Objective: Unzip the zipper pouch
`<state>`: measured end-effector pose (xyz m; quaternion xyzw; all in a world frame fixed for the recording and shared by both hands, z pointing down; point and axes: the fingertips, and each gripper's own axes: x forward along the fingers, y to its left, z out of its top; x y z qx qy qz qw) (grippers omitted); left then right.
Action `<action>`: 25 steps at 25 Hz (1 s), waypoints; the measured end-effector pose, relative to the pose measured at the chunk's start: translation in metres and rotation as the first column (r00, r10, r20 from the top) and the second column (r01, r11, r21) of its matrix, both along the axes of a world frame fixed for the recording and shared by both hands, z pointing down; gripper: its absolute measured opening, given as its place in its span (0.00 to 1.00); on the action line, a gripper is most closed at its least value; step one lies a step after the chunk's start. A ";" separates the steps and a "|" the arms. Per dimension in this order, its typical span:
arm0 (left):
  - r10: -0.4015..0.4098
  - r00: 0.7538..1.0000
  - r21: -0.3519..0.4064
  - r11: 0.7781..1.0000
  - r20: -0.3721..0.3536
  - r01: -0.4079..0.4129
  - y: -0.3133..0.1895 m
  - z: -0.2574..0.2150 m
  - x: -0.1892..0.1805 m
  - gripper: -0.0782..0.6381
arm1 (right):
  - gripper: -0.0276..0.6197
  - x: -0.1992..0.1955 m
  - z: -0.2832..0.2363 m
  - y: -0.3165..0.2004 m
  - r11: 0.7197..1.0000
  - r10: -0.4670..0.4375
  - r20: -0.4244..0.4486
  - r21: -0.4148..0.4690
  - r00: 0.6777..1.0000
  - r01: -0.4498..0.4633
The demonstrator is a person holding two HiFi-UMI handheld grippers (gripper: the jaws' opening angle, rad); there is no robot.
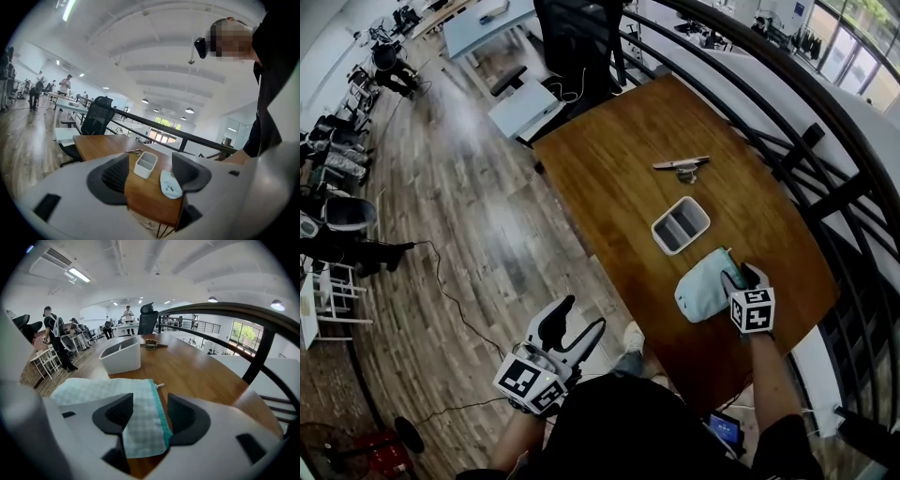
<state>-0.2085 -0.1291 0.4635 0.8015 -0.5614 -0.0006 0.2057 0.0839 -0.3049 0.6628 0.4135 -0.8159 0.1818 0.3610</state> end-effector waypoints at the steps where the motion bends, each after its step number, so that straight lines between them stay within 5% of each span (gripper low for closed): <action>1: 0.002 1.000 -0.001 1.000 -0.001 -0.002 -0.001 0.000 -0.001 0.52 | 0.40 0.000 0.002 0.000 1.000 0.000 -0.006 -0.010 1.000 0.000; 11: 0.008 1.000 -0.021 1.000 -0.006 -0.008 -0.002 0.008 -0.011 0.52 | 0.41 0.007 0.026 0.008 0.993 0.007 -0.068 -0.114 0.998 -0.014; 17: 0.024 0.999 -0.033 0.999 -0.035 -0.025 -0.004 0.015 -0.013 0.52 | 0.26 0.005 0.029 0.018 0.985 -0.004 -0.065 -0.171 0.998 -0.007; 21: 0.057 0.997 -0.035 0.998 -0.046 -0.059 -0.009 0.018 -0.009 0.52 | 0.11 0.003 0.020 0.030 0.995 -0.033 -0.146 -0.095 0.989 0.019; 25: 0.091 0.995 -0.032 0.995 -0.048 -0.092 -0.015 0.019 -0.002 0.52 | 0.10 -0.002 -0.001 0.037 0.998 -0.058 -0.161 -0.008 0.985 0.057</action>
